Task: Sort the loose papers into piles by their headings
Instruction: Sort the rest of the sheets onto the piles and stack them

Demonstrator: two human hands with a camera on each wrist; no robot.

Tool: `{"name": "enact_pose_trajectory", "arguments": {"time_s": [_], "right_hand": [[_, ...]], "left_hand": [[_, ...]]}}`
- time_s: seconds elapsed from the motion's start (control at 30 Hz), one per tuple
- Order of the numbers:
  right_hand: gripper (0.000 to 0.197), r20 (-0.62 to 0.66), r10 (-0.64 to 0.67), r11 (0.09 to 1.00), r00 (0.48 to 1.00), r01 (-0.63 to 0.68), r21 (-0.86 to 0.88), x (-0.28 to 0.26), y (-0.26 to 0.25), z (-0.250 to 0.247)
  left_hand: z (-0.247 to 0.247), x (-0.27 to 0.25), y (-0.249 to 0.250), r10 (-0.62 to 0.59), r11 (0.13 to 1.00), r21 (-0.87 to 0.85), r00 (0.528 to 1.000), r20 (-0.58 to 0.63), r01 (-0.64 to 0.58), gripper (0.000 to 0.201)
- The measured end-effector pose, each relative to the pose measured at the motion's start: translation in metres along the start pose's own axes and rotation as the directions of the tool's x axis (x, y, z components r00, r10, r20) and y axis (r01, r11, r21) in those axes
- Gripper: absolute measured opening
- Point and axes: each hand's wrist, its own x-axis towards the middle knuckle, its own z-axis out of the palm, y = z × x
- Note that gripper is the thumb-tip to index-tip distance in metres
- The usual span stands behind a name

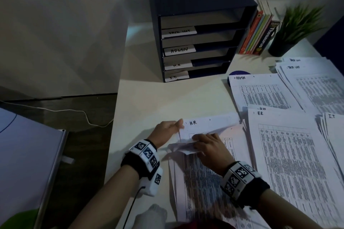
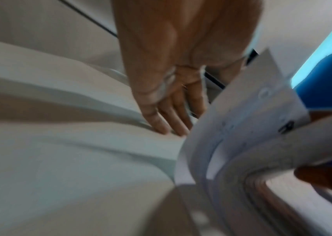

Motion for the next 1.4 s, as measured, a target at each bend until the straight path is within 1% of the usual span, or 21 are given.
{"name": "enact_pose_trajectory", "arguments": {"time_s": [0.03,0.07,0.13,0.17,0.23,0.3,0.37,0.43,0.5,0.57,0.67,0.77,0.83,0.9,1.0,1.1,1.17,1.23,1.33,1.4], "right_hand": [[0.035,-0.008,0.005,1.000,1.000,-0.005,-0.006,-0.002,0.000,0.002],[0.035,-0.020,0.005,1.000,1.000,-0.005,-0.015,-0.004,0.000,0.004],[0.037,-0.039,0.000,0.999,0.999,-0.002,-0.037,-0.009,-0.001,0.007],[0.037,-0.041,0.000,0.999,0.999,-0.001,-0.046,-0.011,-0.001,0.008],[0.038,-0.043,0.002,0.998,0.999,-0.005,-0.055,-0.014,-0.001,0.010],[0.037,-0.053,0.007,0.999,0.999,-0.009,-0.043,-0.015,0.001,0.010],[0.034,-0.070,0.021,1.000,0.997,-0.022,-0.022,-0.014,0.004,0.010],[0.027,-0.068,0.036,0.999,0.997,-0.036,-0.005,-0.010,0.006,0.011],[0.018,-0.054,0.042,0.999,0.998,-0.042,0.015,-0.004,0.008,0.012],[0.017,-0.045,0.044,0.999,0.998,-0.043,0.031,0.002,0.008,0.011],[0.017,-0.027,0.047,0.998,0.999,-0.045,0.038,0.006,0.005,0.008],[0.009,-0.013,0.051,0.999,0.999,-0.050,0.020,0.003,0.003,0.009],[0.023,0.006,0.079,0.997,0.997,-0.079,0.016,-0.001,0.003,0.012],[0.025,0.029,0.101,0.994,0.995,-0.102,0.032,-0.004,0.004,0.012],[0.024,0.073,0.092,0.994,0.993,-0.096,0.056,-0.001,0.002,0.005],[0.028,0.099,0.118,0.991,0.988,-0.123,0.043,0.006,0.001,-0.001],[0.029,0.158,0.143,0.988,0.977,-0.151,0.042,0.015,-0.002,-0.006],[0.030,0.224,0.154,0.986,0.962,-0.163,0.022,0.025,-0.003,-0.007],[0.027,0.190,0.151,0.987,0.970,-0.158,0.021,0.034,-0.009,-0.003],[0.024,0.179,0.159,0.987,0.971,-0.158,-0.021,0.034,-0.014,0.000]], "left_hand": [[0.002,0.005,0.000,0.012,0.993,0.118,0.995,-0.099,0.000,0.046],[0.005,0.010,0.000,0.020,0.975,0.221,0.989,-0.146,0.013,0.044],[0.012,0.020,0.003,-0.013,0.930,0.361,0.990,-0.137,0.062,0.052],[0.016,0.024,0.004,-0.018,0.908,0.414,0.992,-0.127,0.070,0.052],[0.024,0.029,0.009,-0.010,0.879,0.473,0.995,-0.102,0.058,0.047],[0.030,0.031,0.011,0.030,0.863,0.506,0.996,-0.079,0.014,0.041],[0.033,0.030,0.010,0.059,0.860,0.510,0.996,-0.063,-0.019,0.036],[0.033,0.027,0.007,0.064,0.860,0.510,0.997,-0.050,-0.030,0.037],[0.033,0.022,0.007,0.042,0.876,0.482,0.997,-0.058,-0.009,0.043],[0.033,0.018,0.008,0.013,0.878,0.479,0.997,-0.072,0.023,0.045],[0.035,0.017,0.011,-0.015,0.884,0.464,0.995,-0.099,0.059,0.033],[0.035,0.017,0.013,-0.066,0.899,0.425,0.992,-0.104,0.104,0.025],[0.035,0.014,0.013,-0.067,0.891,0.443,0.995,-0.074,0.093,0.017],[0.034,0.011,0.012,-0.047,0.895,0.440,0.997,-0.062,0.070,0.010],[0.013,0.012,0.004,-0.065,0.904,0.415,0.992,-0.107,0.104,0.022],[-0.027,0.017,-0.006,-0.092,0.848,0.504,0.983,-0.162,0.162,0.032],[-0.049,0.017,-0.009,-0.100,0.807,0.562,0.980,-0.174,0.182,0.034],[-0.058,0.014,-0.008,-0.063,0.820,0.549,0.979,-0.193,0.161,0.039],[-0.048,0.007,-0.007,0.098,0.859,0.511,0.977,-0.192,0.014,0.053],[-0.036,0.004,-0.010,0.177,0.875,0.481,0.965,-0.193,-0.065,0.052]]}}
